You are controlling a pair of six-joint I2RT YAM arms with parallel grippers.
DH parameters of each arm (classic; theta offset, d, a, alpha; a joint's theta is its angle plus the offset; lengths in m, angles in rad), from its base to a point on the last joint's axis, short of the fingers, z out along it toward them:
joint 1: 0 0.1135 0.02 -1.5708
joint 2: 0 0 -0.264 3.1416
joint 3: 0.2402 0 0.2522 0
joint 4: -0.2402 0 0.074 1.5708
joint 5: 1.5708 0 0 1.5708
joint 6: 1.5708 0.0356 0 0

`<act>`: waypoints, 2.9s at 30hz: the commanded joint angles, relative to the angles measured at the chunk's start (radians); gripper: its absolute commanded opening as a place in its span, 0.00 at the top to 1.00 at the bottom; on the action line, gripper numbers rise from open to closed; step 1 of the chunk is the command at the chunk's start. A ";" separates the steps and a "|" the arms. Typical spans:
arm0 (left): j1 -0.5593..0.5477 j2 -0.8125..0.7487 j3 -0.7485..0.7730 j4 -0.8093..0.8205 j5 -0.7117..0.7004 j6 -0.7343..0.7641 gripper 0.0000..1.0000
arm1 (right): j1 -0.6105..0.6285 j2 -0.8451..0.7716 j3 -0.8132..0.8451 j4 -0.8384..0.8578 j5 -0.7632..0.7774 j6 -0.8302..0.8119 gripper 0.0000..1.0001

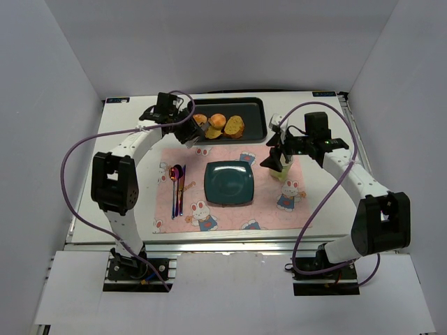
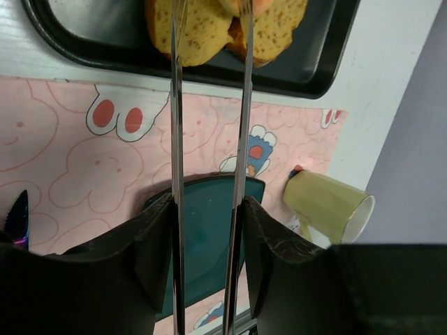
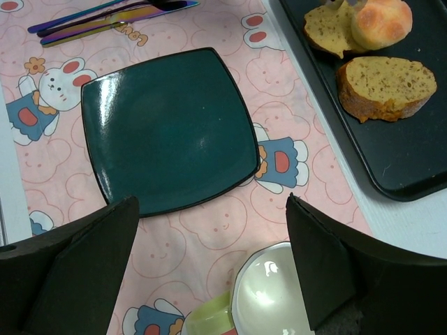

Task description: Place the bread

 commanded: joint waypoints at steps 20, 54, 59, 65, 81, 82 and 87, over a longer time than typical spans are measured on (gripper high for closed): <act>-0.009 -0.013 -0.010 0.105 0.065 -0.082 0.48 | -0.009 -0.027 -0.018 0.025 -0.026 0.006 0.11; -0.009 -0.325 -0.282 0.183 0.187 -0.045 1.00 | -0.026 -0.074 -0.044 0.033 -0.043 -0.011 0.11; -0.031 -0.582 -0.546 0.177 0.244 -0.042 1.00 | -0.032 -0.077 -0.044 0.042 -0.068 -0.010 0.17; -0.074 -0.812 -0.763 0.112 0.280 -0.093 1.00 | -0.032 -0.068 -0.018 0.062 -0.087 0.006 0.23; -0.155 -0.771 -0.783 0.028 0.185 0.001 0.51 | -0.034 -0.100 -0.044 0.086 -0.060 0.036 0.18; -0.155 -0.766 -0.781 0.027 0.184 0.001 0.50 | -0.032 -0.103 -0.047 0.089 -0.058 0.038 0.18; -0.155 -0.748 -0.749 -0.006 0.159 0.022 0.49 | -0.034 -0.116 -0.061 0.093 -0.058 0.038 0.17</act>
